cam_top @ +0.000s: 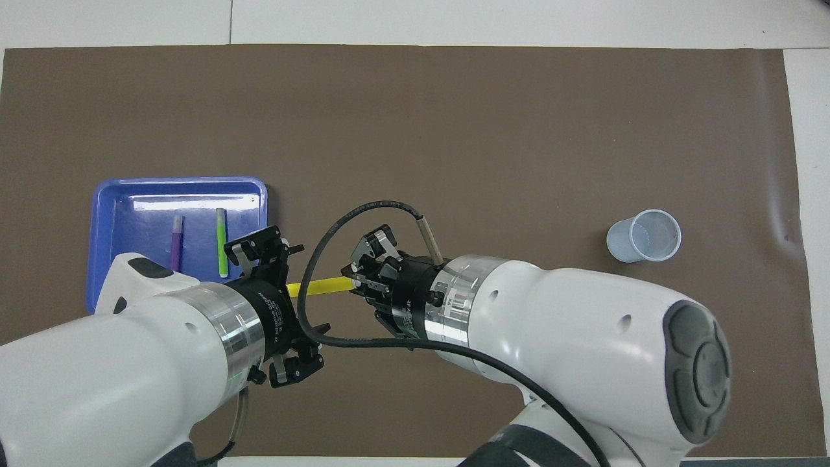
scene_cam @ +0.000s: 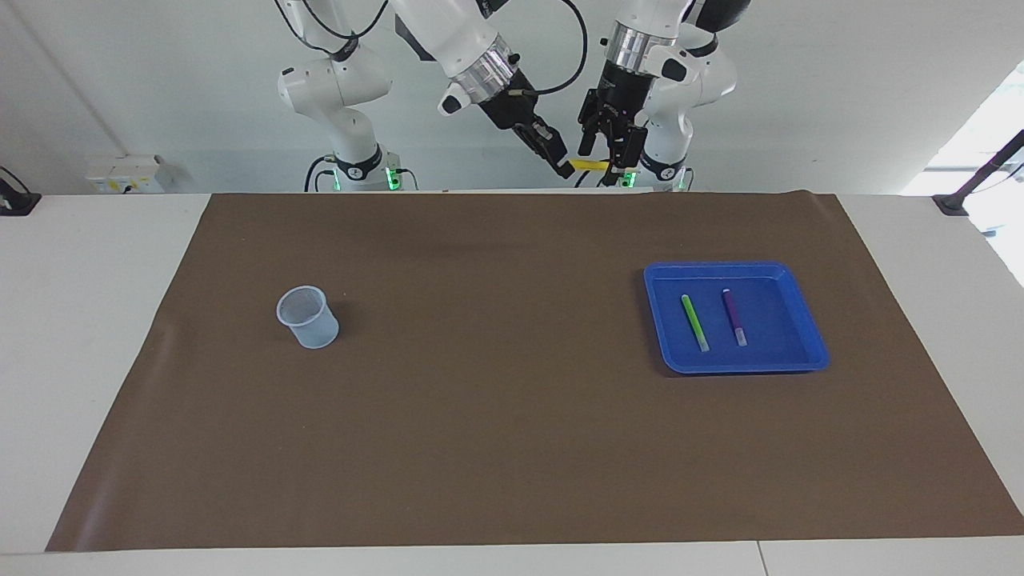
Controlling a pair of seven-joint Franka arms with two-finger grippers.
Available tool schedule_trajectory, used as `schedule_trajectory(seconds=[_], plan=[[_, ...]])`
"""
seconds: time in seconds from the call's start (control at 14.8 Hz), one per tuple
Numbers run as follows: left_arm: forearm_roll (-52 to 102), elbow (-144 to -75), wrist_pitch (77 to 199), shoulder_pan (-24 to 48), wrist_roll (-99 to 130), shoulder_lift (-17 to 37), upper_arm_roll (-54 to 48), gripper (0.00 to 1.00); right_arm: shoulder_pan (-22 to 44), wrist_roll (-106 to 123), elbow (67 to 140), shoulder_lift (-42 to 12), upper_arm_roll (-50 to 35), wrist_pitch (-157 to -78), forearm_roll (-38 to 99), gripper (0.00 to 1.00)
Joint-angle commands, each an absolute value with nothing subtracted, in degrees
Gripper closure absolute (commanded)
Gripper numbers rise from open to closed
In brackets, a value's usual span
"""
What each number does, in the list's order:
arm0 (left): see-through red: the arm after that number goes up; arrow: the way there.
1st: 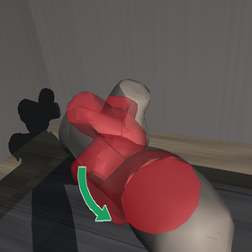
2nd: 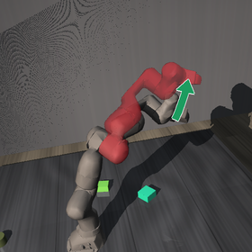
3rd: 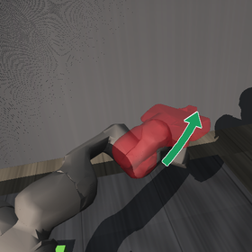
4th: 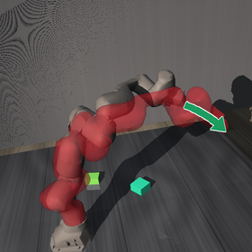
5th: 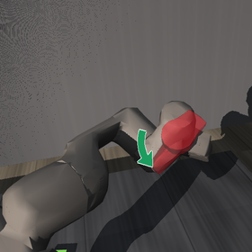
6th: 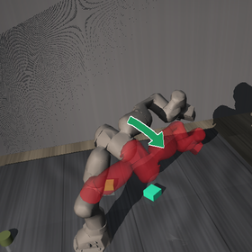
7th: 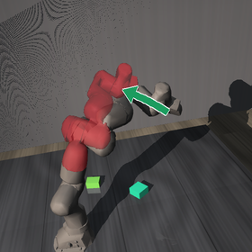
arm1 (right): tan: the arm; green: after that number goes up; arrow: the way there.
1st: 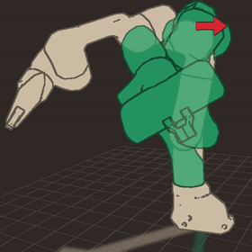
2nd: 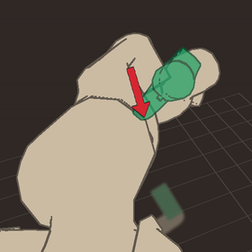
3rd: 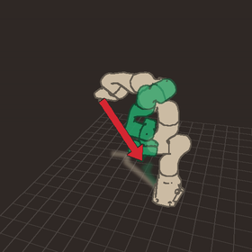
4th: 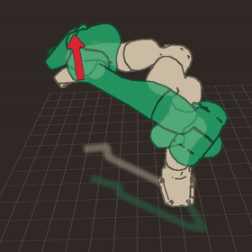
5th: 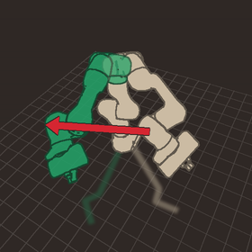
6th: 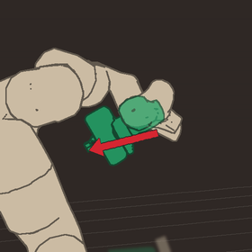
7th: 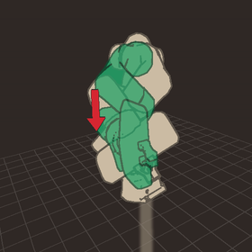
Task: Right arm passes pens to left for tray arrangement
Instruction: 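Close the left gripper on the yellow pen held by the right gripper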
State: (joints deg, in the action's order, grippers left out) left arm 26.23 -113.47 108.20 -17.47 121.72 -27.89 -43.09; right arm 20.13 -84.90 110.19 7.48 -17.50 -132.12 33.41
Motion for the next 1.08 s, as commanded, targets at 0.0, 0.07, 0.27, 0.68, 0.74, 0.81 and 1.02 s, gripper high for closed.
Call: schedule_trajectory(seconds=[0.0,0.07,0.27,0.68,0.74,0.81,1.02], plan=[[25.49,-114.08,108.54,-16.44,121.55,-28.56,-42.45,0.20,20.04,-85.34,109.51,7.21,-17.67,-131.84,33.93,1.00],[25.49,-114.08,108.54,-16.44,121.55,-28.48,-42.54,0.30,20.04,-85.17,109.60,7.21,-17.67,-131.84,33.93,1.00],[25.49,-113.65,108.46,-16.61,121.47,-28.56,-42.36,0.35,20.04,-85.08,109.69,7.21,-17.67,-131.84,33.84,1.00],[25.49,-113.38,108.02,-16.70,121.38,-28.56,-42.28,0.37,20.04,-84.90,109.69,7.29,-17.67,-131.84,33.75,1.00],[25.40,-113.38,108.02,-16.70,121.38,-28.56,-42.28,0.42,20.04,-84.90,109.69,7.29,-17.67,-131.84,33.75,1.00],[25.40,-113.38,107.93,-16.70,121.38,-28.56,-42.28,0.54,20.04,-84.90,109.77,7.29,-17.58,-131.84,33.75,1.00],[25.31,-113.38,107.84,-16.87,121.38,-28.65,-42.10,0.95,20.04,-84.90,109.78,7.29,-17.67,-131.84,33.75,1.00]])
